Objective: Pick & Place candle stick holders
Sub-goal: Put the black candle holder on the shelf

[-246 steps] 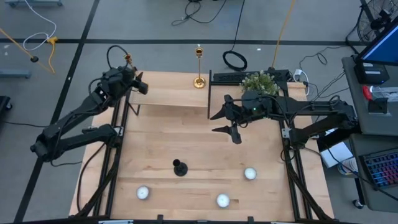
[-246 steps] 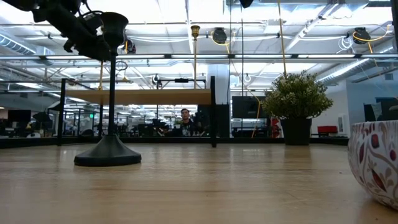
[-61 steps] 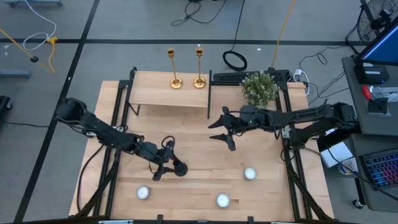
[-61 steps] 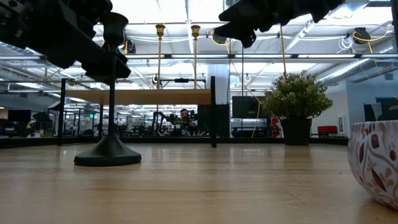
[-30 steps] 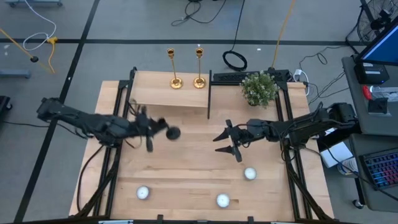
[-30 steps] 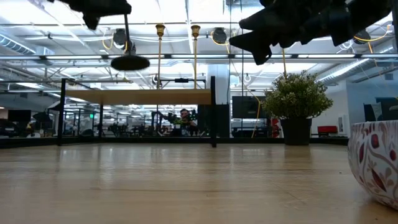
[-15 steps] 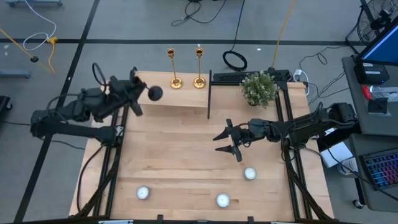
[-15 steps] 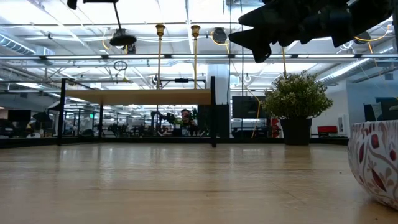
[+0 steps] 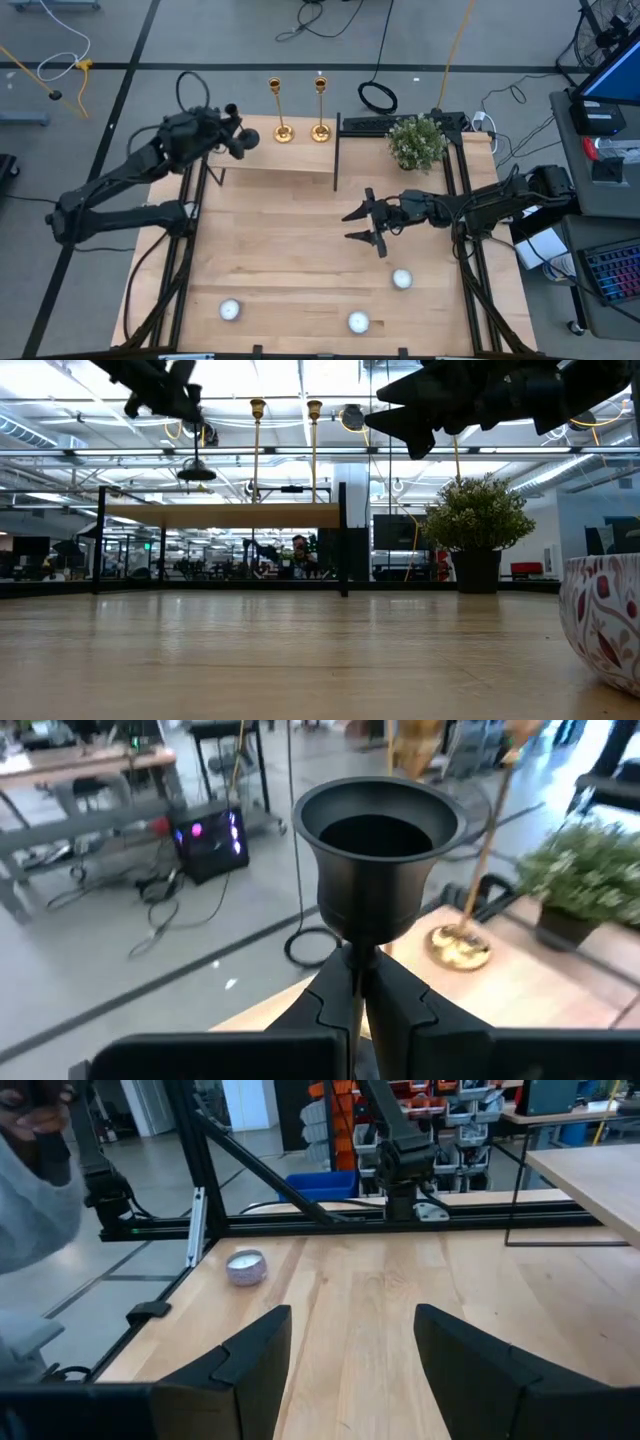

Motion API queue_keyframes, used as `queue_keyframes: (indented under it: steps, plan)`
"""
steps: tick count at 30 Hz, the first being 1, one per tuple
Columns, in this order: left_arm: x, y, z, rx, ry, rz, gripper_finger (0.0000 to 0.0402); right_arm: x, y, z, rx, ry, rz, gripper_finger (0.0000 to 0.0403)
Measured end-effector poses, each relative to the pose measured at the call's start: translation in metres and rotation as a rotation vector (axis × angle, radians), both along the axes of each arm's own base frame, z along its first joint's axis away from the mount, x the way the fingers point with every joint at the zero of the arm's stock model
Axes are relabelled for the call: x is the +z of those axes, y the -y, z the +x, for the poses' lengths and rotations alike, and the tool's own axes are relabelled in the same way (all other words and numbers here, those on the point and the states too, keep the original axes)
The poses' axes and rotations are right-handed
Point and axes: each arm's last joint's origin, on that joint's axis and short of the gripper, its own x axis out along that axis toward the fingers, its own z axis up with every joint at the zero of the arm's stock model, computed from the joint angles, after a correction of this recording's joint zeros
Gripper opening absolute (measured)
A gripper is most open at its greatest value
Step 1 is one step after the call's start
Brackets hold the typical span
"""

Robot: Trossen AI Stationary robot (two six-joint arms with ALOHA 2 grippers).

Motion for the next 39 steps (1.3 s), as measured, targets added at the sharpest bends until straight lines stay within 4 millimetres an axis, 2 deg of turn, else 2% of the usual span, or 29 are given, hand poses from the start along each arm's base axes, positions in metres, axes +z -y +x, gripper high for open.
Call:
queue_keyframes:
  steps: [6, 19, 25, 31, 39]
  plan:
    - [-0.009, -0.028, -0.004, 0.121, -0.024, -0.054, 0.0012, 0.000, 0.000, 0.000, 0.001, 0.001, -0.002, 0.0210]
    - [-0.030, -0.068, -0.002, 0.233, -0.088, -0.136, 0.0015, 0.000, 0.000, 0.000, 0.004, 0.000, 0.002, 0.0210]
    - [-0.032, -0.072, 0.000, 0.234, -0.091, -0.135, 0.0014, 0.000, 0.000, 0.000, 0.005, 0.000, 0.002, 0.0210]
    - [-0.033, -0.072, -0.001, 0.234, -0.114, -0.139, 0.0043, 0.000, 0.000, 0.000, 0.005, 0.000, 0.002, 0.0210]
    - [-0.034, -0.071, -0.001, 0.223, -0.149, -0.127, 0.0049, 0.000, 0.000, 0.000, 0.005, 0.000, 0.002, 0.0210]
